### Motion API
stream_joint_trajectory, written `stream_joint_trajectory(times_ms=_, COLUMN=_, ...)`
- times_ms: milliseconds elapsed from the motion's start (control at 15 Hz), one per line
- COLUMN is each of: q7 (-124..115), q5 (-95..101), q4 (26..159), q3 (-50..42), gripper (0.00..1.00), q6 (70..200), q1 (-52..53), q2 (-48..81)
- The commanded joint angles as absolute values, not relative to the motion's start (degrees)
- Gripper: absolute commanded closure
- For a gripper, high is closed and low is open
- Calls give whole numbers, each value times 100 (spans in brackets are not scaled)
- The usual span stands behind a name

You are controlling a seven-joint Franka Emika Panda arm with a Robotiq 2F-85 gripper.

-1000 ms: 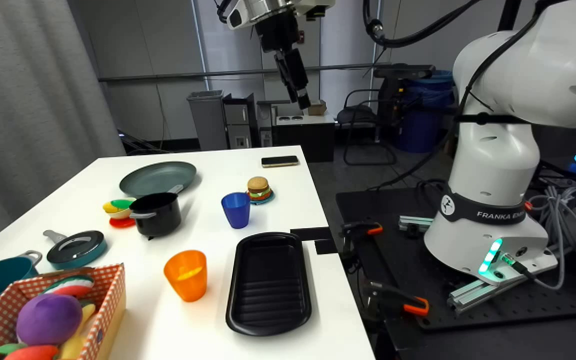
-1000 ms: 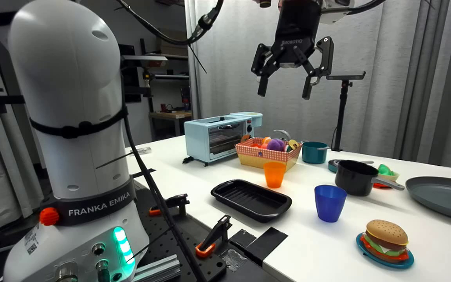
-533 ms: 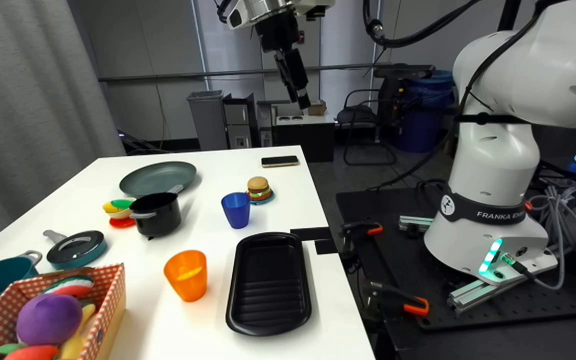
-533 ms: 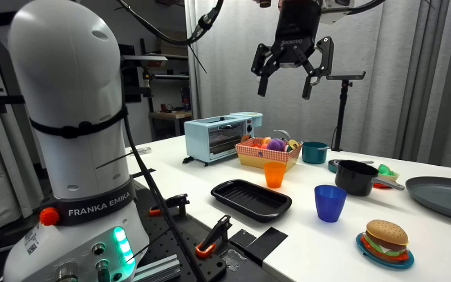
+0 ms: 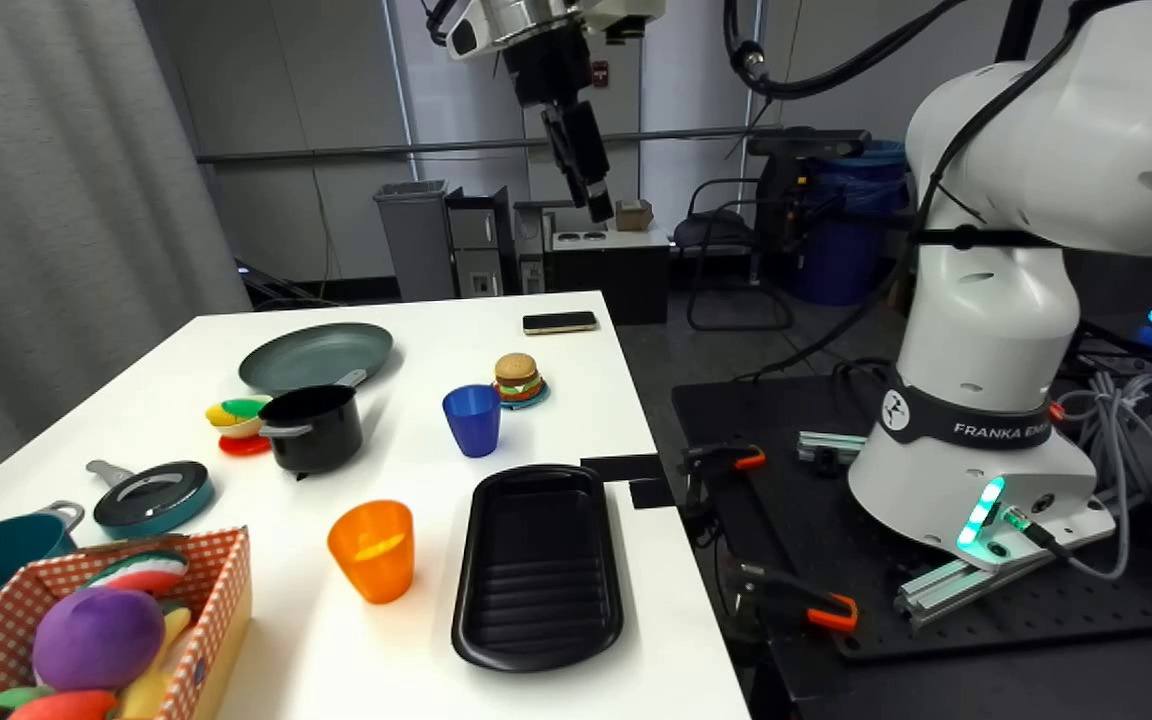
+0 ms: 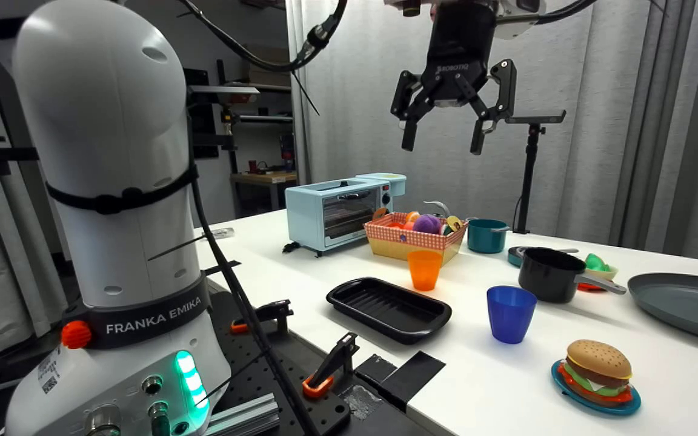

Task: Pour the contents of the orange cup onto the oven tray

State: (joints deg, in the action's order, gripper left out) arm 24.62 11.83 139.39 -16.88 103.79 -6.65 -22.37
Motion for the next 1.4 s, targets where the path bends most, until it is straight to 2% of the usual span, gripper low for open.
stream_joint_trajectory(times_ms=0, q7=2478, q5=1217, q4=13956, q3=-1572, gripper=0, q6=10912, q1=-704, q2=-2069)
stream_joint_trajectory(times_ms=1333, q7=2229, q5=1193, q4=13982, q3=-615, gripper=0, q6=13093, q1=-368, q2=-956)
